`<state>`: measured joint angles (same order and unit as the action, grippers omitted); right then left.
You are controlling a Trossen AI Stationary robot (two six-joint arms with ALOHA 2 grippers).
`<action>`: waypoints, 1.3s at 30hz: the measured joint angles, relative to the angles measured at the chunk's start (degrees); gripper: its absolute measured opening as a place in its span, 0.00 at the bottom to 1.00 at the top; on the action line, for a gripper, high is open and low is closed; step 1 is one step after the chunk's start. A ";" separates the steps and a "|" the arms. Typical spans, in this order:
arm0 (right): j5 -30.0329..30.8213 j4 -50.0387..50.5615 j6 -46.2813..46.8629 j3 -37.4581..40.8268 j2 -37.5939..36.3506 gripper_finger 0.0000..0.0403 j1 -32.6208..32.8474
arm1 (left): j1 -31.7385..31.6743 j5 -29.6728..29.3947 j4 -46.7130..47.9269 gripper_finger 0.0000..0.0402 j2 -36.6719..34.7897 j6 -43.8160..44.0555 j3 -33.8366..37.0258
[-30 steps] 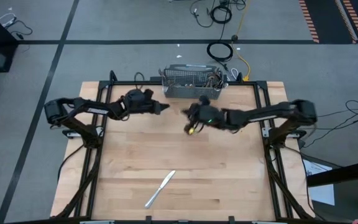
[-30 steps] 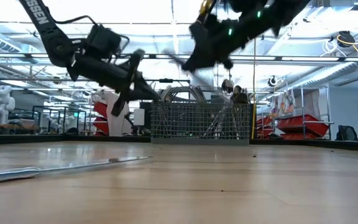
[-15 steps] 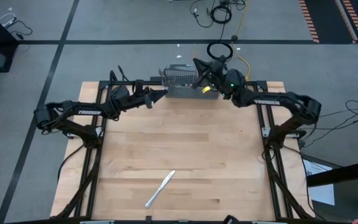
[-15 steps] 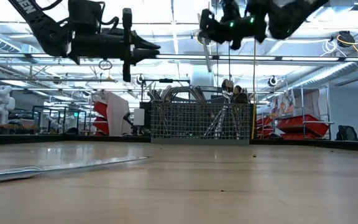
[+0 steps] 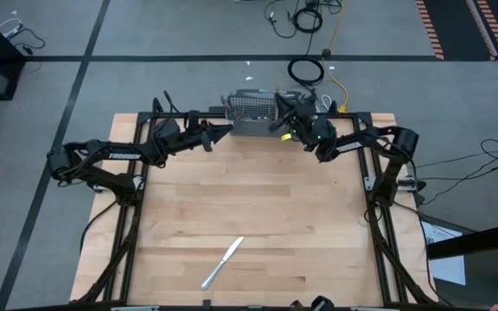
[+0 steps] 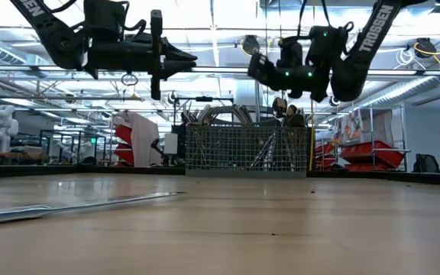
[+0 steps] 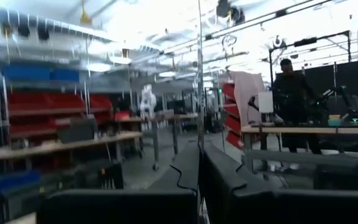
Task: Sort silverware
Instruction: Put the silver table knife into the silverware organizer
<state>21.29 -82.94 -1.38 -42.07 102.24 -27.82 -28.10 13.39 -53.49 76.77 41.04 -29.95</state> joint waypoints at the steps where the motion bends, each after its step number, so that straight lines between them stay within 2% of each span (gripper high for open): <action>1: 0.00 0.29 -0.57 0.20 0.19 0.00 0.03 | -0.01 0.00 0.02 0.13 0.00 0.00 0.00; 6: 4.39 2.77 -3.73 0.79 0.62 0.00 -0.30 | -0.01 0.00 0.02 0.13 0.00 0.01 0.01; 13: 3.86 7.85 -3.03 0.83 1.16 0.00 -1.10 | 0.00 0.00 0.02 0.13 0.00 0.00 0.02; 23: -0.40 -3.21 -3.95 0.63 -0.20 0.00 -1.30 | -0.01 0.00 0.02 0.13 0.00 0.02 0.02; 30: -0.15 5.57 -4.86 0.29 0.96 0.00 -3.44 | -0.01 0.00 0.33 0.13 0.00 -1.26 0.02; 39: -2.18 -1.09 -4.06 0.30 4.15 0.00 -3.56 | -0.01 0.00 0.49 0.13 0.00 -2.53 0.04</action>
<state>19.11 -84.03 -5.44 -41.77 106.39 -31.38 -28.11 13.39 -53.01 76.77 38.51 -29.91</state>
